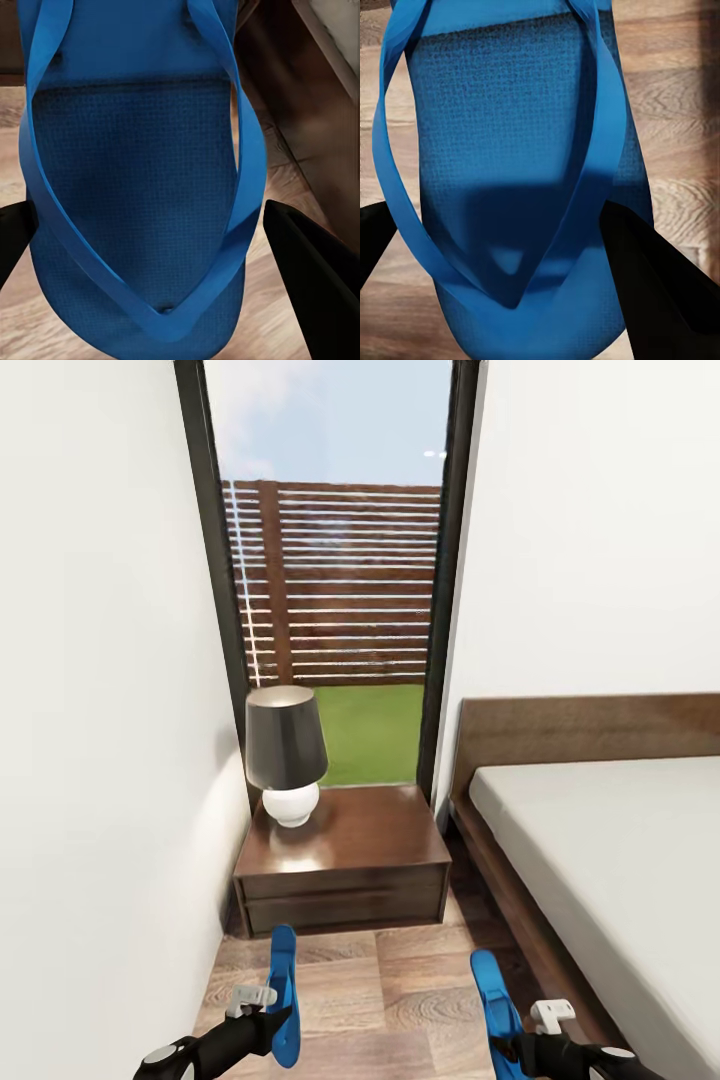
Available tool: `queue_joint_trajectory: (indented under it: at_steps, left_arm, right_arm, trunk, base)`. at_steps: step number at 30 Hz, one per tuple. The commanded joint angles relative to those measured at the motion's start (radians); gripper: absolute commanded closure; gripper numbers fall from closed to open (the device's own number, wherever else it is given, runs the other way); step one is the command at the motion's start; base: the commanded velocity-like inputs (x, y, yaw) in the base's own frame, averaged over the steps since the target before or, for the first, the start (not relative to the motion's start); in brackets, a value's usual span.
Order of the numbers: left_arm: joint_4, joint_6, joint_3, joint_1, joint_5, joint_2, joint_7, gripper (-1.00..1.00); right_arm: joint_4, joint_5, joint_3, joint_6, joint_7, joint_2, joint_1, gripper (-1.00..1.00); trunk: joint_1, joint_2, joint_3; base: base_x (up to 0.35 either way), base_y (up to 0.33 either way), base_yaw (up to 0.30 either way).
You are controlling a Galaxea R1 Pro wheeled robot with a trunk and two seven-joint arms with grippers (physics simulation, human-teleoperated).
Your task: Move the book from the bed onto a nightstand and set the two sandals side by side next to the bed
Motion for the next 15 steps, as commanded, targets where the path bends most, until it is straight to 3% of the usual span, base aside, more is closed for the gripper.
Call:
queue_joint_trajectory:
  at_steps: [1,15]
  left_arm:
    - [0.000,0.001,0.006,-0.001,-0.004,-0.001,-0.006,1.00]
    - [0.000,0.001,0.006,-0.001,-0.005,-0.001,-0.006,1.00]
  right_arm:
    - [0.001,-0.009,0.009,-0.003,0.002,0.000,-0.001,1.00]
    - [0.001,-0.008,0.009,-0.004,0.000,0.000,-0.001,1.00]
  trunk:
    - [-0.004,0.007,0.002]
    - [-0.058,0.105,0.046]
  base:
    - [0.000,0.000,0.000]
    - [0.000,0.000,0.000]
